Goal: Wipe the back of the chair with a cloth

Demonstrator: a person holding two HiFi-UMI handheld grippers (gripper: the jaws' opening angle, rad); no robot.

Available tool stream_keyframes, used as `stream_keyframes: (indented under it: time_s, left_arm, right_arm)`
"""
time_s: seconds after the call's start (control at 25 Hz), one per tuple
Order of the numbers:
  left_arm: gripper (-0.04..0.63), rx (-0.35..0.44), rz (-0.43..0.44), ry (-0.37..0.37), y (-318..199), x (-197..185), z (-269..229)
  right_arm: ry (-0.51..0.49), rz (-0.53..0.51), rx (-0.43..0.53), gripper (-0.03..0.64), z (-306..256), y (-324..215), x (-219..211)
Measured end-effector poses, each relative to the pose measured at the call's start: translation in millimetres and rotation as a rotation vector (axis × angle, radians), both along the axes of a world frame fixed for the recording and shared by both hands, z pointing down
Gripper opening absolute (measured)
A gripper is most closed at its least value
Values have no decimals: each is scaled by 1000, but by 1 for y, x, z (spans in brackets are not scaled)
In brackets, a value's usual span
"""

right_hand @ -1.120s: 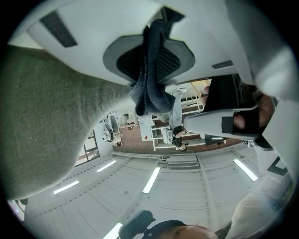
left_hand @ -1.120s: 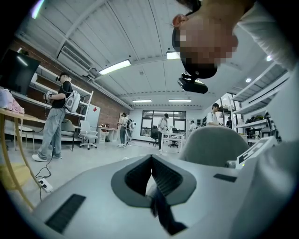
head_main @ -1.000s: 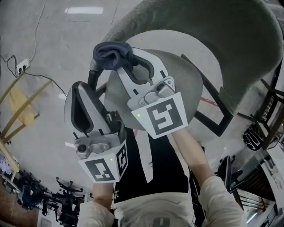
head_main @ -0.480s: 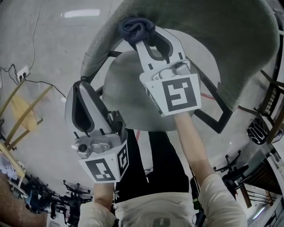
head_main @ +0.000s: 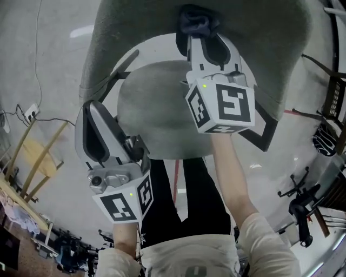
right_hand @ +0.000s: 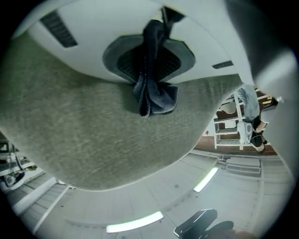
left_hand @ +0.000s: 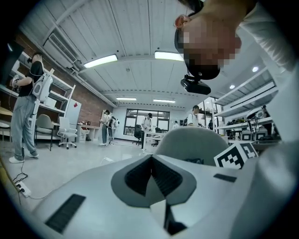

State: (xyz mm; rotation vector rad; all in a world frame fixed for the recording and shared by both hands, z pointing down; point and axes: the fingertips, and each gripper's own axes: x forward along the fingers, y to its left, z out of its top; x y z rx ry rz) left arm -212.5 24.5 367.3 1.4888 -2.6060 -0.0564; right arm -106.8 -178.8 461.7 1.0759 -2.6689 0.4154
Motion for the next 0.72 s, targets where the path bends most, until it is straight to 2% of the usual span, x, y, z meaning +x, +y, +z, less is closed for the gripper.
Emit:
stream_keyframes:
  time_s: [0.32,0.72]
  left_arm:
    - [15,-3,189,-3,-50,48,6]
    - [15,-4,437,3,-92,118,12]
  right_arm:
    - [33,269,34,58,-10,-28,93]
    - [43,565,39,58,-20,-11,198]
